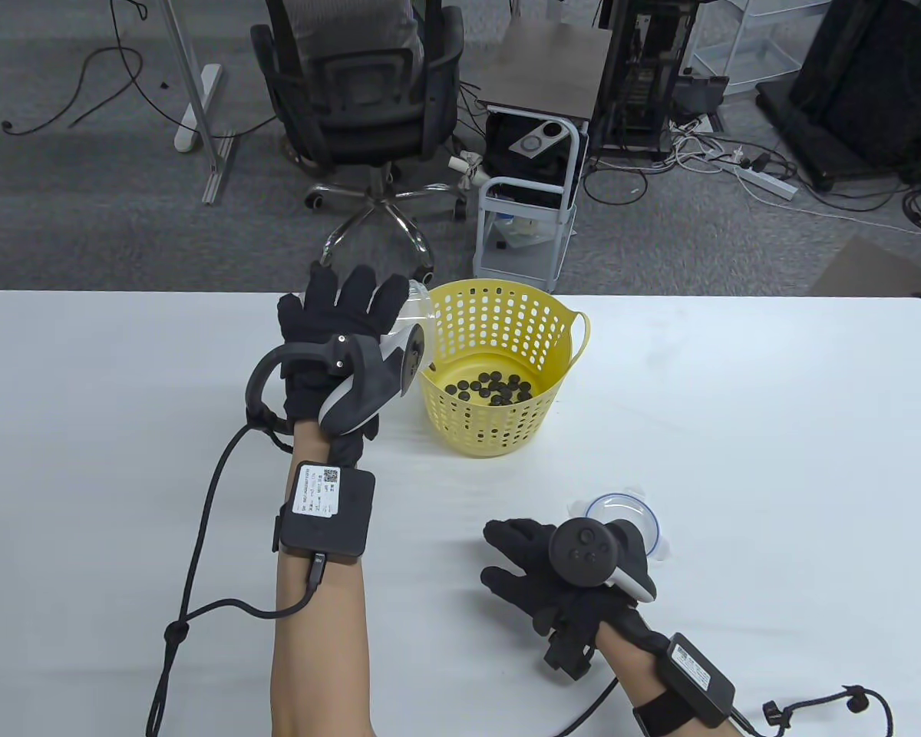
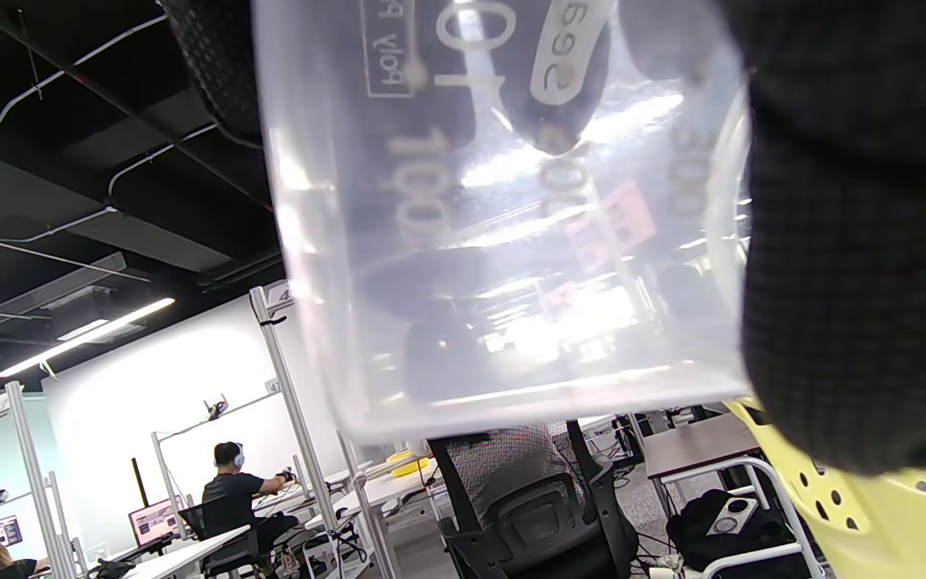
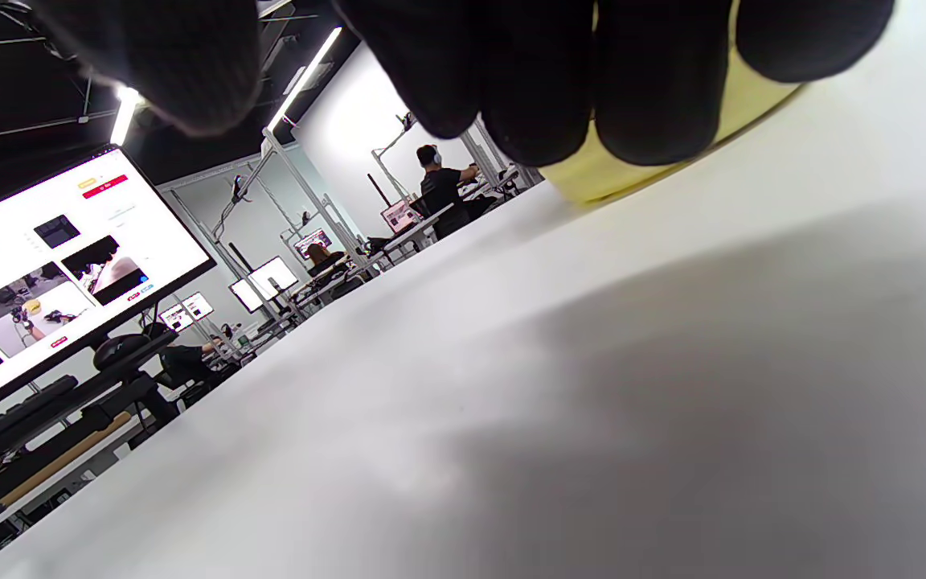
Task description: Pour Go stones into a laundry basket
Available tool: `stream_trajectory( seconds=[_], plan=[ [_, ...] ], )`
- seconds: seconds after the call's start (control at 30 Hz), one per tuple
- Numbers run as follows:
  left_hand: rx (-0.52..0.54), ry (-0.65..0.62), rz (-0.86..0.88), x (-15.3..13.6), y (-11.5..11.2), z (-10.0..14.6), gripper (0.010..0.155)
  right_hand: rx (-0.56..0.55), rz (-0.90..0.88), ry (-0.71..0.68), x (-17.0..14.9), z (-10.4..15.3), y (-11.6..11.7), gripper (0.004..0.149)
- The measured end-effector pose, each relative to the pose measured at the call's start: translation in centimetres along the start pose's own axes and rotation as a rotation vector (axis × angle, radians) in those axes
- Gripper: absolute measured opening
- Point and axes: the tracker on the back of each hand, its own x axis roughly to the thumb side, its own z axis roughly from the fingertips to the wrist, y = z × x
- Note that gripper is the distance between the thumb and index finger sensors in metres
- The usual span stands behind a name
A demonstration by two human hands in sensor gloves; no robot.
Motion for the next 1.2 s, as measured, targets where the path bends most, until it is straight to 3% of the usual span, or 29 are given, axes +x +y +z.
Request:
stream_trajectory(
  seconds=[0.67, 1.2],
  plan=[
    [-0.001, -0.035, 0.003, -0.1, -0.1, 0.0, 0.124, 0.031, 0.017, 0.021, -0.2, 0.1, -0.1, 0.072],
    [-0.060, 0.009, 0.274, -1.8, 0.2, -0.6, 0.123, 0.046, 0.018, 0.036, -0.4, 0.1, -0.1, 0.071]
  ],
)
